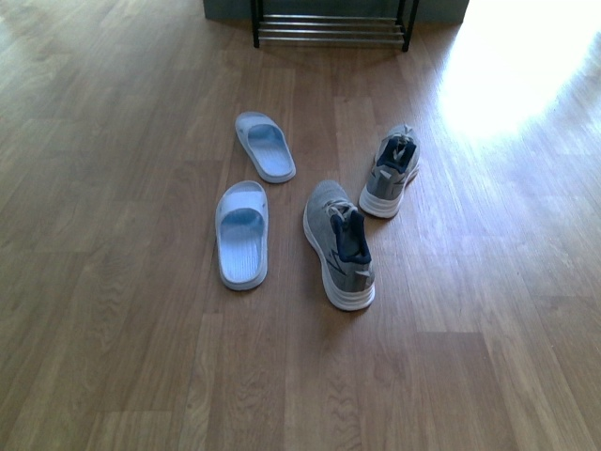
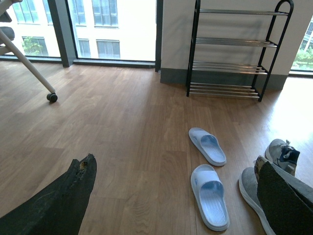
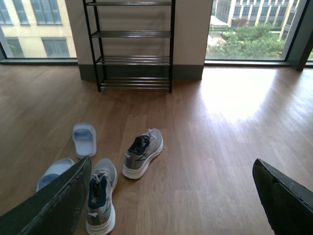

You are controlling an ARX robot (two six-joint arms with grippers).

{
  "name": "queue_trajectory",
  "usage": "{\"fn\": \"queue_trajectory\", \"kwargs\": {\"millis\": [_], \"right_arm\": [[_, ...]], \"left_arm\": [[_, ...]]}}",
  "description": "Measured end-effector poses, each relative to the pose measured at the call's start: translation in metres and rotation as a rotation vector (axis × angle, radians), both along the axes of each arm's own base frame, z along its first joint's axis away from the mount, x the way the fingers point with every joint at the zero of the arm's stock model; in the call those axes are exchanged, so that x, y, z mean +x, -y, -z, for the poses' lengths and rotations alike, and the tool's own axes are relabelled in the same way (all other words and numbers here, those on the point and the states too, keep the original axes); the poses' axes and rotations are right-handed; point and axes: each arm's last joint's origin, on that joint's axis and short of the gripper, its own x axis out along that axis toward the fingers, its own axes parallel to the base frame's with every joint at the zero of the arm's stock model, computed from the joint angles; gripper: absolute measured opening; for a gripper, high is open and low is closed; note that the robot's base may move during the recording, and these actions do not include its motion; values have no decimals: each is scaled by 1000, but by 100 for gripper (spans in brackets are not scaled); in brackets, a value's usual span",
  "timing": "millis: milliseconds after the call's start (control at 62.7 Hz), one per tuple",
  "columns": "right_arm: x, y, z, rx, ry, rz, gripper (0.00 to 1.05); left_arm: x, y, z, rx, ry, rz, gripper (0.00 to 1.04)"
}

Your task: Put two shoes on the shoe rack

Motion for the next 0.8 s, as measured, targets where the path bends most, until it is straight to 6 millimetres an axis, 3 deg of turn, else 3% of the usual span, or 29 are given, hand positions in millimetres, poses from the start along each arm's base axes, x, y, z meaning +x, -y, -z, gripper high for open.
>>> {"fn": "queue_trajectory", "kwargs": {"millis": [798], "right_arm": [[0, 0, 0, 0, 0, -3, 96]], "left_arm": [[0, 0, 0, 0, 0, -4, 95]]}}
